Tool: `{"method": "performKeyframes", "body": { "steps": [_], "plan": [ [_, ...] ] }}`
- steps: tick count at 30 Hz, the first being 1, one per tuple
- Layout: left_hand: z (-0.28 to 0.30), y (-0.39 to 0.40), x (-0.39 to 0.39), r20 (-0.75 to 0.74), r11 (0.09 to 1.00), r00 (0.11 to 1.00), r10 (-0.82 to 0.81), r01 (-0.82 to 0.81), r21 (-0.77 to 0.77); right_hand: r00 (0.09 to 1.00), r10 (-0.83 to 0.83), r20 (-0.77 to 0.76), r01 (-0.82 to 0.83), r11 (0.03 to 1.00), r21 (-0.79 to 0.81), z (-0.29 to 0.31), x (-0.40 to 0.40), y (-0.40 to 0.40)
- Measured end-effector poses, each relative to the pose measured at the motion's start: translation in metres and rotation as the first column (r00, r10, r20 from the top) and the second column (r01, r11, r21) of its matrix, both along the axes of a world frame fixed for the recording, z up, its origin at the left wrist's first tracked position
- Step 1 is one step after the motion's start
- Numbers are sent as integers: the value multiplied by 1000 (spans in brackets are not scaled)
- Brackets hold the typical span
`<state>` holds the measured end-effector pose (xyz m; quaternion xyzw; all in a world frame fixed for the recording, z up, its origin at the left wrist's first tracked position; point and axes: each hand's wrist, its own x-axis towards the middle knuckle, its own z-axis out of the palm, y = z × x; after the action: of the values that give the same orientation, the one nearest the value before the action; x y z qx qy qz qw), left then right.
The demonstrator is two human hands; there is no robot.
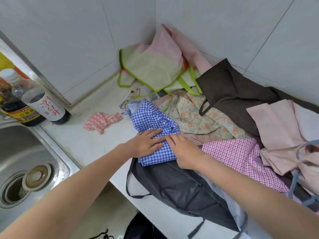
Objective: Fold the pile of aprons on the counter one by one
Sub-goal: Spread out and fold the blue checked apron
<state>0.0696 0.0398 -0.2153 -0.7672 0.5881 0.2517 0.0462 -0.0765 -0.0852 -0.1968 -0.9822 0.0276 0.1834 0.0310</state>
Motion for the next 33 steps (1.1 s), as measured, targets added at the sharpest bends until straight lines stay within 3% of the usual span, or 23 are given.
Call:
{"method": "performKeyframes", "body": {
  "steps": [6,9,11,12,13,15,16,18,20,22,24,27,31,33],
  "plan": [
    [10,6,37,124,998,990,64,-64,1,997,29,-74,-37,993,-110,9,12,11],
    [11,1,55,141,995,986,88,-94,40,995,12,-98,-17,998,-53,19,24,10],
    [18,-6,63,31,983,982,185,-186,-2,994,-3,-114,7,999,35,28,35,0],
    [24,-8,64,-104,961,956,273,-277,-22,992,-14,-126,25,996,88,34,42,-5],
    [31,-10,63,-268,917,888,373,-398,-42,989,-33,-146,54,988,144,40,49,-11],
    [44,-8,65,-565,768,645,513,-640,-33,977,-61,-205,110,966,235,52,68,-20],
    [50,-1,65,-668,713,541,511,-701,-22,968,-62,-244,127,957,262,59,78,-23],
    [57,9,65,-756,651,437,488,-759,-18,942,-77,-327,167,952,256,64,98,-26],
    [57,16,65,-738,691,460,493,-722,12,903,-127,-410,238,943,232,63,116,-26],
    [49,20,64,-632,776,606,483,-630,-11,880,-155,-449,278,935,222,61,130,-26],
    [35,21,66,-527,780,699,484,-618,-104,877,-171,-448,282,939,195,57,140,-25],
    [21,15,71,-515,708,623,589,-705,-42,904,-209,-373,282,947,155,45,144,-26],
    [19,-2,87,-381,714,635,672,-691,108,944,-264,-200,282,957,66,27,139,-31],
    [18,-7,99,-410,674,575,708,-723,151,939,-300,-166,314,947,65,22,138,-34]
  ]
}}
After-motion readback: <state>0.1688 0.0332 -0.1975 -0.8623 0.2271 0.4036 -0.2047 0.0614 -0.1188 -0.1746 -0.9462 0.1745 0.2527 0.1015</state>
